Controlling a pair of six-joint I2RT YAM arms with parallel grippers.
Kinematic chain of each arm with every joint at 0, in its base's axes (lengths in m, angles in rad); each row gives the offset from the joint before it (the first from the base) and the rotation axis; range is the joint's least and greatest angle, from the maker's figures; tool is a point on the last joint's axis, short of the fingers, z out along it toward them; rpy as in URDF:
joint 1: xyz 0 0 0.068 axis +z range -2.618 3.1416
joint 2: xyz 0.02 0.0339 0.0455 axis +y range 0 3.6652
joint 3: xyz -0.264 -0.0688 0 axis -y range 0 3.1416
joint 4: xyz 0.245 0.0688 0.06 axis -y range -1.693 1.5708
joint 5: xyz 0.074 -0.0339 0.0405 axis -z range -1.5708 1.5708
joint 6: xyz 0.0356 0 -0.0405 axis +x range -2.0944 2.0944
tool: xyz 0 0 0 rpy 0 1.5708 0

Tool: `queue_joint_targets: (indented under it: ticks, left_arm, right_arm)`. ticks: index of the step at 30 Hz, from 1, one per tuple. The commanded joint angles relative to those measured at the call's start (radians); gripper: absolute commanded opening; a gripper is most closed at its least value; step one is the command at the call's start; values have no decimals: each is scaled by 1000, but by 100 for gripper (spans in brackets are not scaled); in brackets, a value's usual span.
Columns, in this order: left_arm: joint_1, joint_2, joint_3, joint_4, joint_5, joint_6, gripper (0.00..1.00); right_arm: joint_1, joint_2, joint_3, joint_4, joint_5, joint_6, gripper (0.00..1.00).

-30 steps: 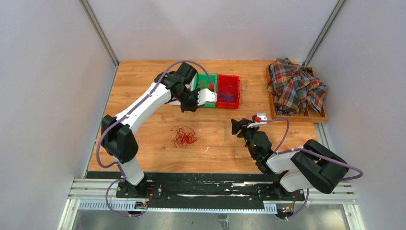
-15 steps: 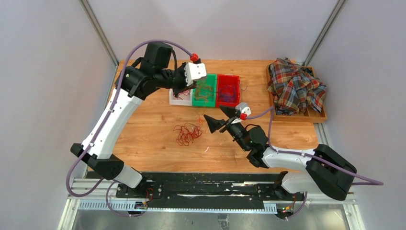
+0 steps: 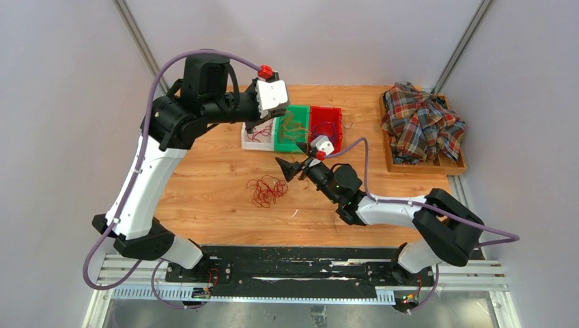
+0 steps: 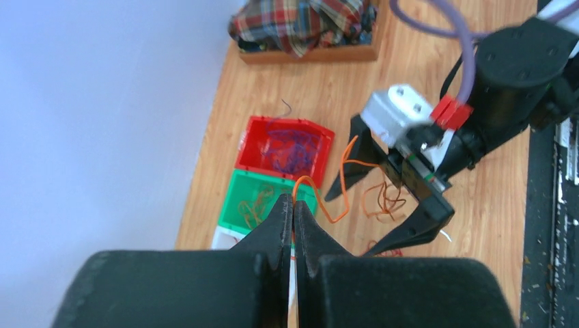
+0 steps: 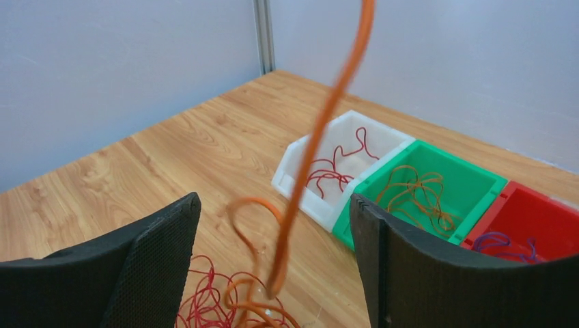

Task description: Untangle the cables

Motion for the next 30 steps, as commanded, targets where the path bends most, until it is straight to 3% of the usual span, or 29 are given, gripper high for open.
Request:
queue_joint_targets:
  ticks: [1,9,13,17,25,27,30]
  left_arm:
    - [-27,-16,101,4,1,-21,1]
    - [-40,26,129,13,-142,41,0]
    - [-40,18,81,111,-222,41,0]
    - [-40,13,56,154,-233,55,0]
    - [-40,40,55,156,-246,67,0]
    - [-40,42,44,173,-256,69,0]
    - [-40,51,3,218,-277,77,0]
  right_arm:
    - [11,40,-6,33,34,-16,79]
    - [11,-21,-148,82,52,27,80]
    - [11,-63,-240,86,90,33,77]
    - [11,-89,-322,105,126,43,66]
    - [10,-127,-385,107,187,50,55]
    - [9,-140,-395,98,204,44,57]
    - [10,-164,-411,81,244,22,67]
